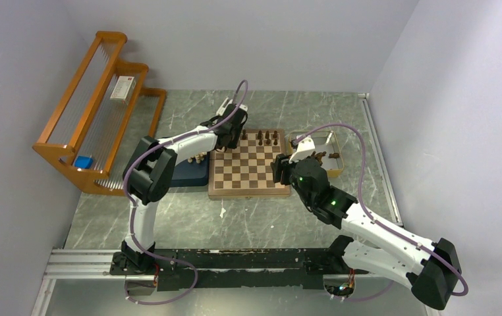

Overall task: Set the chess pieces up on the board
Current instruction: Move the chess piece to the chessboard, then pick up the chess piece from the storage box.

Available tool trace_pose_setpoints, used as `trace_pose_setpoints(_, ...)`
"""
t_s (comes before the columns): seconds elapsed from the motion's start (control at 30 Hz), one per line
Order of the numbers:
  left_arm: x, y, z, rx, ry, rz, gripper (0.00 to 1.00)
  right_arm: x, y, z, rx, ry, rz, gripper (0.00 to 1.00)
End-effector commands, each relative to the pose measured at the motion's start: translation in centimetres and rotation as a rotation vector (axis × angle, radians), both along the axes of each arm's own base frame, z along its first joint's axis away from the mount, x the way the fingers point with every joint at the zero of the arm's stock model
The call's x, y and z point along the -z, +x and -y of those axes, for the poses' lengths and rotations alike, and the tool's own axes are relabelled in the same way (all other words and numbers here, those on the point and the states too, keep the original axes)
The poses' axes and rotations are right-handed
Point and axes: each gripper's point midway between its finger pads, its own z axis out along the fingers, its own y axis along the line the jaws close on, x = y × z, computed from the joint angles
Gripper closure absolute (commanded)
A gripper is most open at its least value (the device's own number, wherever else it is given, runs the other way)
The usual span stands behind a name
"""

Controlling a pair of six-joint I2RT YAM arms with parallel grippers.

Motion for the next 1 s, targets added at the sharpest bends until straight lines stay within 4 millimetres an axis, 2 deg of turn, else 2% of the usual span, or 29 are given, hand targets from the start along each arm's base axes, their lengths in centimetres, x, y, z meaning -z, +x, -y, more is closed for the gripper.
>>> trace_pose_setpoints(0.0,-1.4,1.2,0.0,-0.013,0.009,0.042,0.61,-1.3,0.3,0.1,0.021,0.023,0.024,0.43)
trace_pose_setpoints(0.17,-1.9,1.3,0.0,-0.015,0.011,0.051,0.58,-0.9,0.3,0.0,0.018,0.019,0.013,0.43)
trace_pose_setpoints(0.3,-3.5,1.2,0.5,-0.005,-0.027,0.058,0.55,-0.8,0.4,0.0,0.027,0.016,-0.002,0.42)
trace_pose_setpoints(0.5,-8.3,0.6,1.2,0.020,-0.132,0.101,0.49,-0.5,1.4,1.5,0.142,-0.009,-0.043,0.33)
trace_pose_setpoints(0.6,-10.7,-0.1,1.2,0.043,-0.172,0.115,0.45,-0.5,2.2,2.6,0.195,-0.029,-0.063,0.33)
trace_pose_setpoints(0.7,-13.4,-1.6,0.9,0.076,-0.219,0.135,0.39,-0.2,3.5,3.9,0.229,-0.035,-0.106,0.35)
trace_pose_setpoints(0.8,-15.0,-3.8,1.0,0.139,-0.275,0.128,0.32,1.0,5.1,5.5,0.238,-0.014,-0.180,0.40)
trace_pose_setpoints(0.97,-17.7,-7.9,0.6,0.242,-0.356,0.125,0.26,3.1,7.2,9.1,0.345,-0.035,-0.241,0.47)
